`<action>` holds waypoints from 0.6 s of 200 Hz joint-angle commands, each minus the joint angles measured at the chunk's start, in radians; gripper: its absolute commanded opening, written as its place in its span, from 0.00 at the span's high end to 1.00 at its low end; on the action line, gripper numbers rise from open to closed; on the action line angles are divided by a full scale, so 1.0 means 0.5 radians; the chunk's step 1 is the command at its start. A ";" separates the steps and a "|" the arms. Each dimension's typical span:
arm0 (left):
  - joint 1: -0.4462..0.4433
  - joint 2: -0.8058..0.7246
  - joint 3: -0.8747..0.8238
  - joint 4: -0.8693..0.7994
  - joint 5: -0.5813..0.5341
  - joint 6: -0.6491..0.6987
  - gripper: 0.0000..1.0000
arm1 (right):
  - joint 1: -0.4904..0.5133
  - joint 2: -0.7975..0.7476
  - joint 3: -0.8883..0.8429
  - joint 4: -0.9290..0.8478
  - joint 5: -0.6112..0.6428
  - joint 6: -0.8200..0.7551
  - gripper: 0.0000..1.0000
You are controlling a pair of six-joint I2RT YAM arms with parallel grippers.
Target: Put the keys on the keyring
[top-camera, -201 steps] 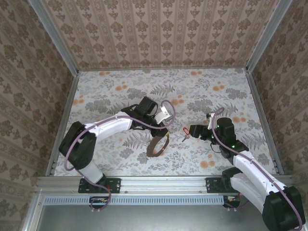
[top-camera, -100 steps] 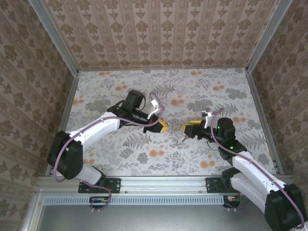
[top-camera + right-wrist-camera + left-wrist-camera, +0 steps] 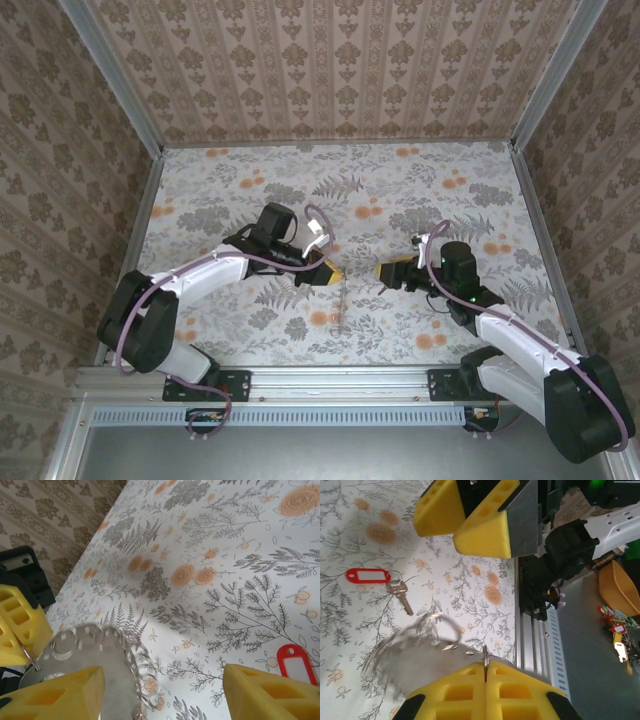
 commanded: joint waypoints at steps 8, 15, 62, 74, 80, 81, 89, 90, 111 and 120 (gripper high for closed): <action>-0.016 -0.018 -0.041 0.017 -0.124 -0.084 1.00 | 0.011 0.004 0.074 0.005 0.010 -0.020 0.37; -0.007 -0.020 -0.060 0.024 -0.158 -0.090 1.00 | 0.017 -0.006 0.074 0.000 0.016 -0.019 0.37; 0.024 -0.008 -0.073 -0.080 -0.214 -0.065 1.00 | 0.038 0.016 0.065 0.001 0.023 -0.022 0.41; 0.026 -0.014 -0.073 -0.081 -0.217 -0.069 1.00 | 0.052 0.050 0.076 0.003 0.007 -0.015 0.43; 0.026 -0.019 -0.077 -0.082 -0.224 -0.069 1.00 | 0.063 0.063 0.086 -0.018 0.014 -0.020 0.43; 0.026 -0.020 -0.076 -0.082 -0.224 -0.069 1.00 | 0.066 0.067 0.088 -0.022 0.015 -0.020 0.44; 0.029 -0.023 -0.086 -0.077 -0.238 -0.075 1.00 | 0.091 0.090 0.110 -0.075 0.033 -0.029 0.46; 0.030 -0.025 -0.086 -0.077 -0.240 -0.075 1.00 | 0.097 0.093 0.112 -0.080 0.034 -0.031 0.47; 0.071 -0.001 -0.107 -0.019 -0.233 -0.112 1.00 | 0.264 0.160 0.148 -0.130 0.105 -0.036 0.53; 0.102 0.026 -0.117 -0.004 -0.238 -0.120 1.00 | 0.357 0.190 0.158 -0.132 0.157 -0.038 0.55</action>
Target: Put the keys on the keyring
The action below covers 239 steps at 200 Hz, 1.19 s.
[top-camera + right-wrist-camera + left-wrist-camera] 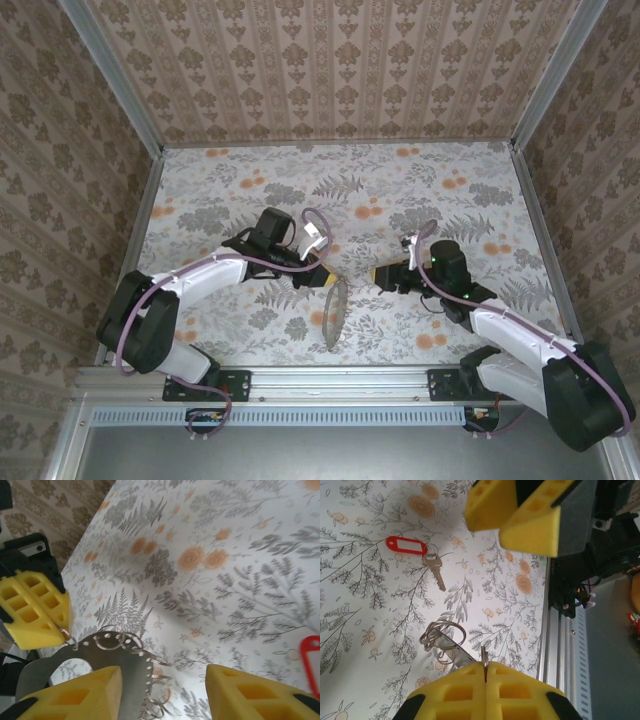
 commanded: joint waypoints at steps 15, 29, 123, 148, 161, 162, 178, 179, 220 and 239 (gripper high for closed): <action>0.123 0.074 -0.047 0.064 -0.018 -0.082 1.00 | 0.287 0.115 0.100 -0.058 0.171 -0.027 0.58; 0.170 0.147 -0.010 0.023 -0.038 -0.065 1.00 | 0.331 0.162 0.114 -0.039 0.184 -0.029 0.59; 0.193 0.349 -0.038 0.021 -0.285 -0.099 1.00 | 0.541 0.547 0.238 0.191 0.173 -0.019 0.63; 0.205 0.379 -0.031 -0.032 -0.380 -0.086 0.90 | 0.541 0.553 0.253 0.160 0.180 -0.038 0.62; 0.202 0.395 -0.011 -0.068 -0.408 -0.078 0.81 | 0.541 0.549 0.267 0.121 0.198 -0.064 0.61; 0.202 0.395 -0.012 -0.071 -0.412 -0.078 0.81 | 0.539 0.548 0.269 0.115 0.199 -0.067 0.61; 0.202 0.393 -0.018 -0.084 -0.440 -0.080 0.76 | 0.519 0.525 0.300 0.034 0.230 -0.111 0.60; 0.202 0.393 -0.017 -0.085 -0.440 -0.081 0.76 | 0.516 0.523 0.300 0.028 0.230 -0.115 0.60; 0.202 0.306 -0.001 -0.167 -0.508 -0.063 0.67 | 0.338 0.449 0.293 -0.043 0.207 -0.095 0.49; 0.201 0.230 0.025 -0.243 -0.634 -0.032 0.65 | 0.236 0.429 0.277 -0.084 0.189 -0.069 0.43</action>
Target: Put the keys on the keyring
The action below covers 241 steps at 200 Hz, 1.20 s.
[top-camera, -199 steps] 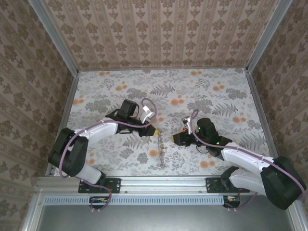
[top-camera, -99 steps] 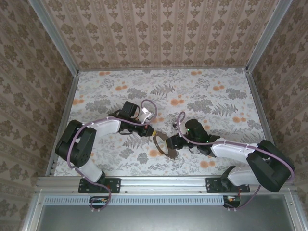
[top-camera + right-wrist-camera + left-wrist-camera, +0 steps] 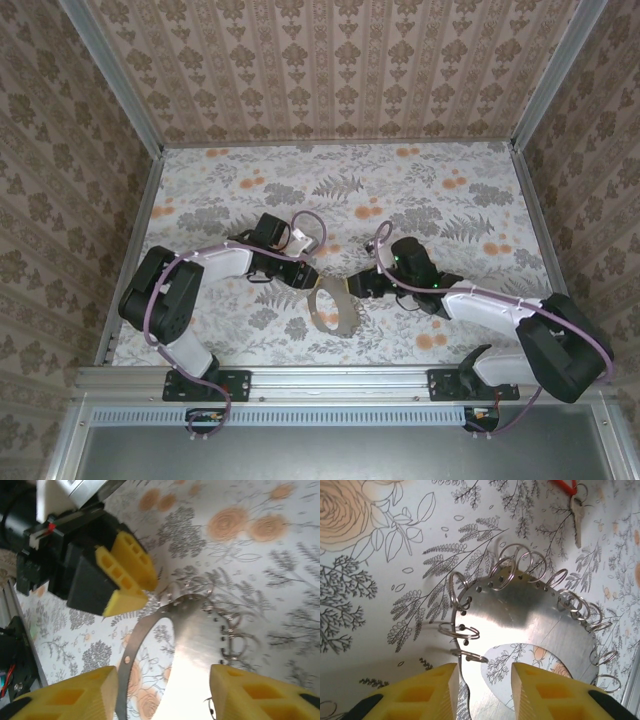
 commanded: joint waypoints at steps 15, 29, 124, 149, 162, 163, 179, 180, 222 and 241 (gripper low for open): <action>-0.014 -0.201 0.079 -0.226 -0.225 0.115 0.63 | -0.156 -0.077 0.022 -0.175 -0.009 -0.012 0.40; -0.070 -0.250 0.122 -0.292 -0.295 0.173 0.63 | -0.199 -0.086 0.028 -0.264 -0.015 -0.033 0.38; -0.452 -0.415 0.081 -0.358 0.058 0.335 0.43 | -0.395 0.076 -0.057 -0.076 -0.168 0.154 0.30; -0.468 -0.400 0.078 -0.377 0.122 0.326 0.37 | -0.422 0.032 -0.083 -0.119 -0.176 0.157 0.28; -0.472 -0.378 0.081 -0.377 0.176 0.321 0.35 | -0.428 -0.035 -0.103 -0.184 -0.152 0.163 0.28; -0.475 -0.376 0.081 -0.378 0.182 0.321 0.35 | -0.428 -0.039 -0.104 -0.182 -0.153 0.165 0.28; -0.524 -0.339 0.085 -0.386 0.210 0.325 0.35 | -0.428 -0.117 -0.151 -0.208 -0.154 0.201 0.28; -0.530 -0.336 0.084 -0.388 0.208 0.326 0.35 | -0.427 -0.122 -0.153 -0.211 -0.152 0.201 0.28; -0.710 -0.248 0.042 -0.350 0.101 0.294 0.34 | -0.431 -0.166 -0.195 -0.281 -0.065 0.246 0.28; -0.708 -0.249 0.043 -0.352 -0.003 0.278 0.34 | -0.436 -0.152 -0.224 -0.218 0.006 0.296 0.28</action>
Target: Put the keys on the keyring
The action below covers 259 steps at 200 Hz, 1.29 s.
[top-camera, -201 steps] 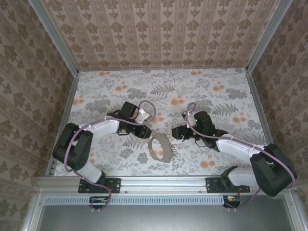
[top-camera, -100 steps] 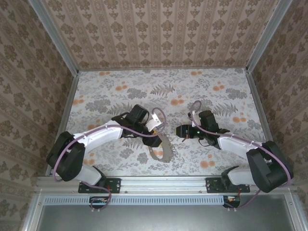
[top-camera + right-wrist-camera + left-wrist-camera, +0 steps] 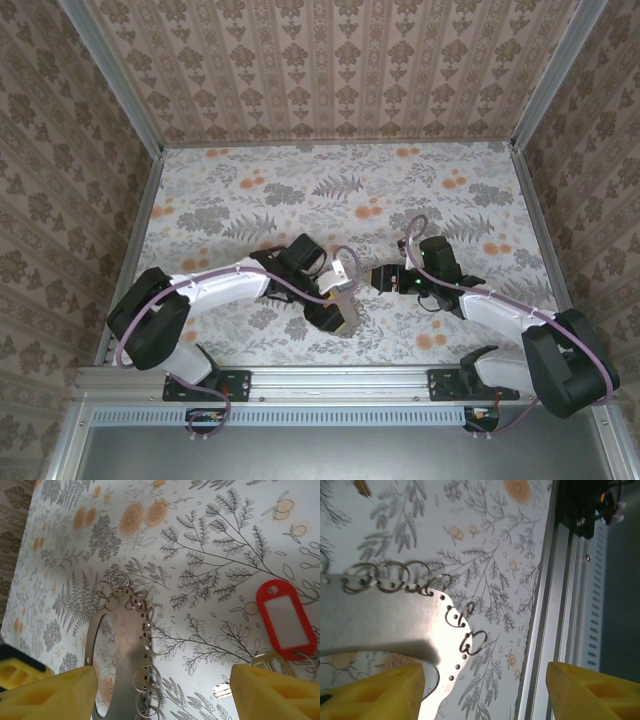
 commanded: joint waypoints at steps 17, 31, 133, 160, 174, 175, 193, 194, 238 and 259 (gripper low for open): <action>0.068 0.049 0.011 -0.012 -0.144 -0.019 0.36 | -0.019 0.033 -0.047 0.090 0.101 0.115 0.28; 0.120 0.059 0.033 0.003 -0.205 -0.040 0.38 | -0.018 0.060 -0.036 0.131 0.064 0.112 0.28; 0.555 -0.134 -0.137 0.440 0.169 -0.391 0.43 | 0.156 0.502 0.235 0.184 -0.185 -0.144 0.49; 0.587 -0.160 -0.149 0.477 0.198 -0.415 0.43 | 0.208 0.589 0.316 0.109 -0.163 -0.225 0.57; 0.599 -0.160 -0.159 0.501 0.213 -0.429 0.43 | 0.216 0.612 0.330 0.082 -0.160 -0.248 0.59; 0.601 -0.160 -0.161 0.504 0.213 -0.433 0.43 | 0.216 0.613 0.333 0.079 -0.159 -0.251 0.59; 0.620 -0.165 -0.171 0.542 0.233 -0.451 0.44 | 0.240 0.641 0.359 0.021 -0.136 -0.292 0.59; 0.622 -0.164 -0.171 0.543 0.233 -0.451 0.44 | 0.242 0.644 0.361 0.016 -0.135 -0.293 0.59; 0.670 -0.198 -0.188 0.599 0.255 -0.489 0.44 | 0.292 0.741 0.404 -0.053 -0.103 -0.315 0.61; 0.683 -0.197 -0.194 0.611 0.259 -0.498 0.44 | 0.313 0.758 0.415 -0.062 -0.110 -0.324 0.63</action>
